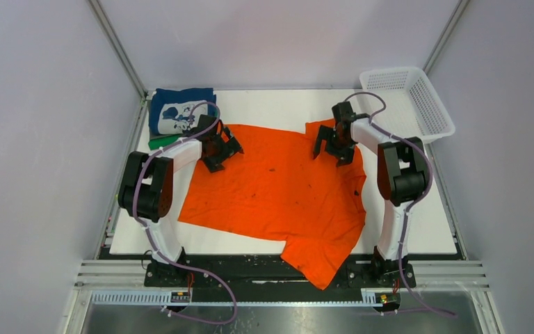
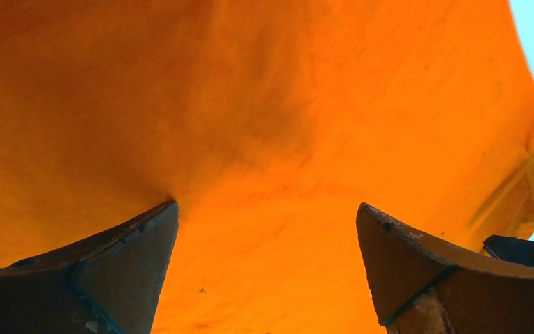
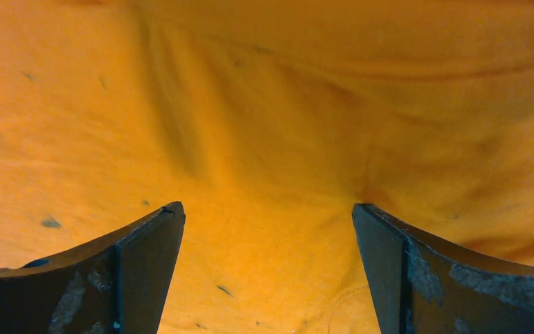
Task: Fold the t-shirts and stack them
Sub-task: Flatten out the tshirt
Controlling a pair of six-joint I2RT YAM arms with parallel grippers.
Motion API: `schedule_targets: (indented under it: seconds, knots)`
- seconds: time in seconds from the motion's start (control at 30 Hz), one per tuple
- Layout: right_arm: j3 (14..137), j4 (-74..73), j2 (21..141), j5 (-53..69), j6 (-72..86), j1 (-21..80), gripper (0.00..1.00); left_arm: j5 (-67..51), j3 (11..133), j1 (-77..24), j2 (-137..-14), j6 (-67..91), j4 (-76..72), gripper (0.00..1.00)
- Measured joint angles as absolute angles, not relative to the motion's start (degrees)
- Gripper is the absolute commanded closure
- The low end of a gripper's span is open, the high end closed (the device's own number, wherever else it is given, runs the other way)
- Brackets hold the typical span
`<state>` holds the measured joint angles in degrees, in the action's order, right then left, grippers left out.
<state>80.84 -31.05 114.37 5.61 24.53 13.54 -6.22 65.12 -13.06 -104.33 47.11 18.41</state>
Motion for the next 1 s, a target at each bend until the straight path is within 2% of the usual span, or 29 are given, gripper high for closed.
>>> schedule_targets:
  seconds: [0.43, 0.6, 0.73, 0.87, 1.0]
  knots:
    - [109.47, -39.64, 132.62, 9.98, 24.86, 8.23, 0.01, -5.89, 71.94, -13.06, -110.15, 52.66, 17.23, 0.01]
    - [130.82, -47.55, 144.57, 9.72, 24.23, 6.28, 0.01, -6.79, 76.12, -13.06, -113.54, 53.6, 16.08, 0.01]
    - [141.73, -49.76, 150.19, 9.69, 22.61, 5.61, 0.01, -6.68, 76.16, -13.34, -113.3, 52.62, 16.29, 0.01]
    - [140.81, -49.74, 148.55, 9.21, 19.57, 5.45, 0.0, -5.23, 74.94, -13.89, -109.4, 50.15, 19.07, 0.01]
    - [122.56, -44.36, 134.72, 7.01, 16.64, 5.74, 0.01, -2.92, 70.81, -13.65, -98.13, 48.01, 21.37, 0.01]
